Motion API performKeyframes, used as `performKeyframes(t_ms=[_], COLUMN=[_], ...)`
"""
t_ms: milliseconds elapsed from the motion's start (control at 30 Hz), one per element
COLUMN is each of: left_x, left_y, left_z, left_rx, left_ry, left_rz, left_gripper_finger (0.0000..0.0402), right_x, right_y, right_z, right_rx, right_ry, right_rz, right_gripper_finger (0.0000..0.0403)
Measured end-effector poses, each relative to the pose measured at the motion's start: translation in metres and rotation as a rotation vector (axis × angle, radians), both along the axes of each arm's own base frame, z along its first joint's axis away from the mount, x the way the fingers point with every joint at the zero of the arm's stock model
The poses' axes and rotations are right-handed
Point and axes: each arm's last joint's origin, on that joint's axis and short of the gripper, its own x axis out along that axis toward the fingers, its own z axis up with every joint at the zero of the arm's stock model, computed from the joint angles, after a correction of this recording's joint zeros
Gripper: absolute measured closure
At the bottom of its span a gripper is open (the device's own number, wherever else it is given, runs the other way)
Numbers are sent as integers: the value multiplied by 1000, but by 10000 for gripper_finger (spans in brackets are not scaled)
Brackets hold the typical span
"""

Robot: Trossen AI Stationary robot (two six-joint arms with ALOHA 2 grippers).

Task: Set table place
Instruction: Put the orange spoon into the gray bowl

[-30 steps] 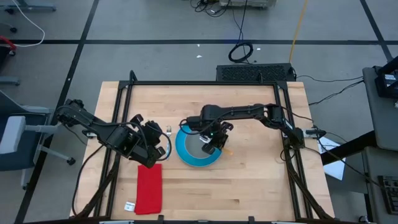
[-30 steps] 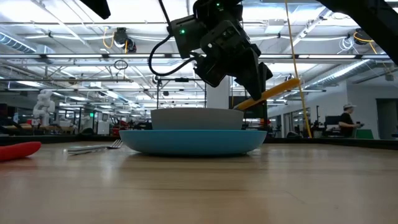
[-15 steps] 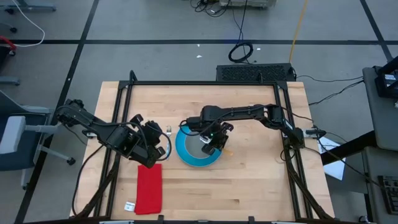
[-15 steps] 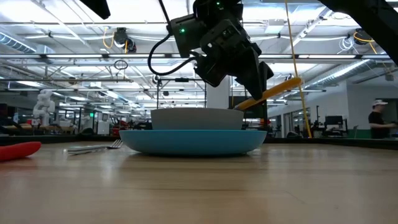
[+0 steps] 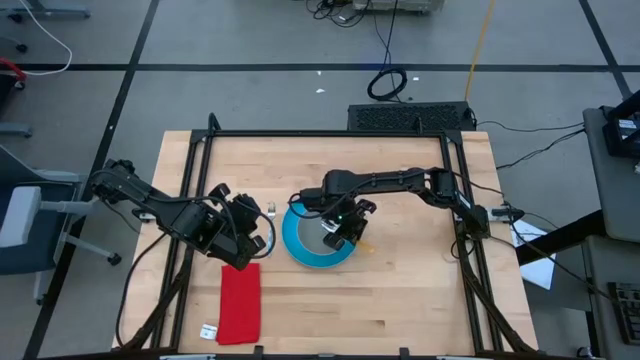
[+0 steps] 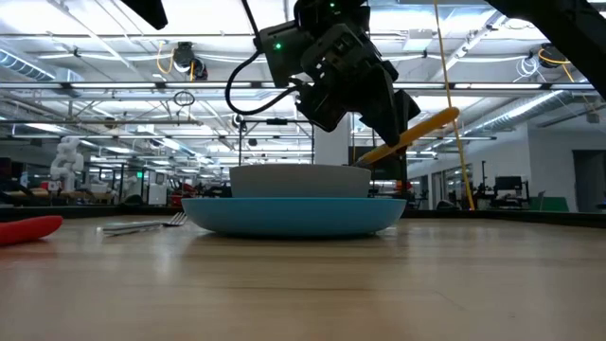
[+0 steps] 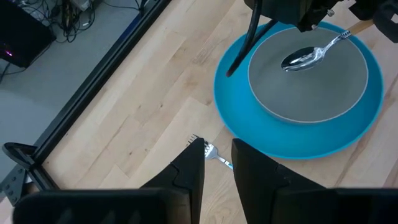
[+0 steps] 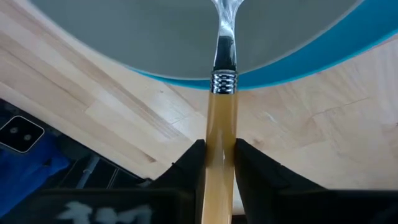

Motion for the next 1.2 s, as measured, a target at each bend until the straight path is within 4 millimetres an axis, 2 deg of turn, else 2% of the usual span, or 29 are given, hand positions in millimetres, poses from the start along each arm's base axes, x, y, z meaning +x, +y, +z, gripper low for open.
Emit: performKeyframes(t_ms=[633, 933, 1200], left_x=[0, 0, -2], left_y=[0, 0, 2], left_z=[0, 0, 0], left_rx=[6, 17, 32], left_ry=[-3, -3, 10], left_rz=[1, 3, 8], left_gripper_finger=[314, 314, 314], right_x=[0, 1, 3], right_y=[-1, -12, -14], right_z=[0, -1, -1], right_rx=[-1, -26, -26], right_ry=[-2, -29, -44], right_rz=[2, 1, -3], right_gripper_finger=[326, 326, 325])
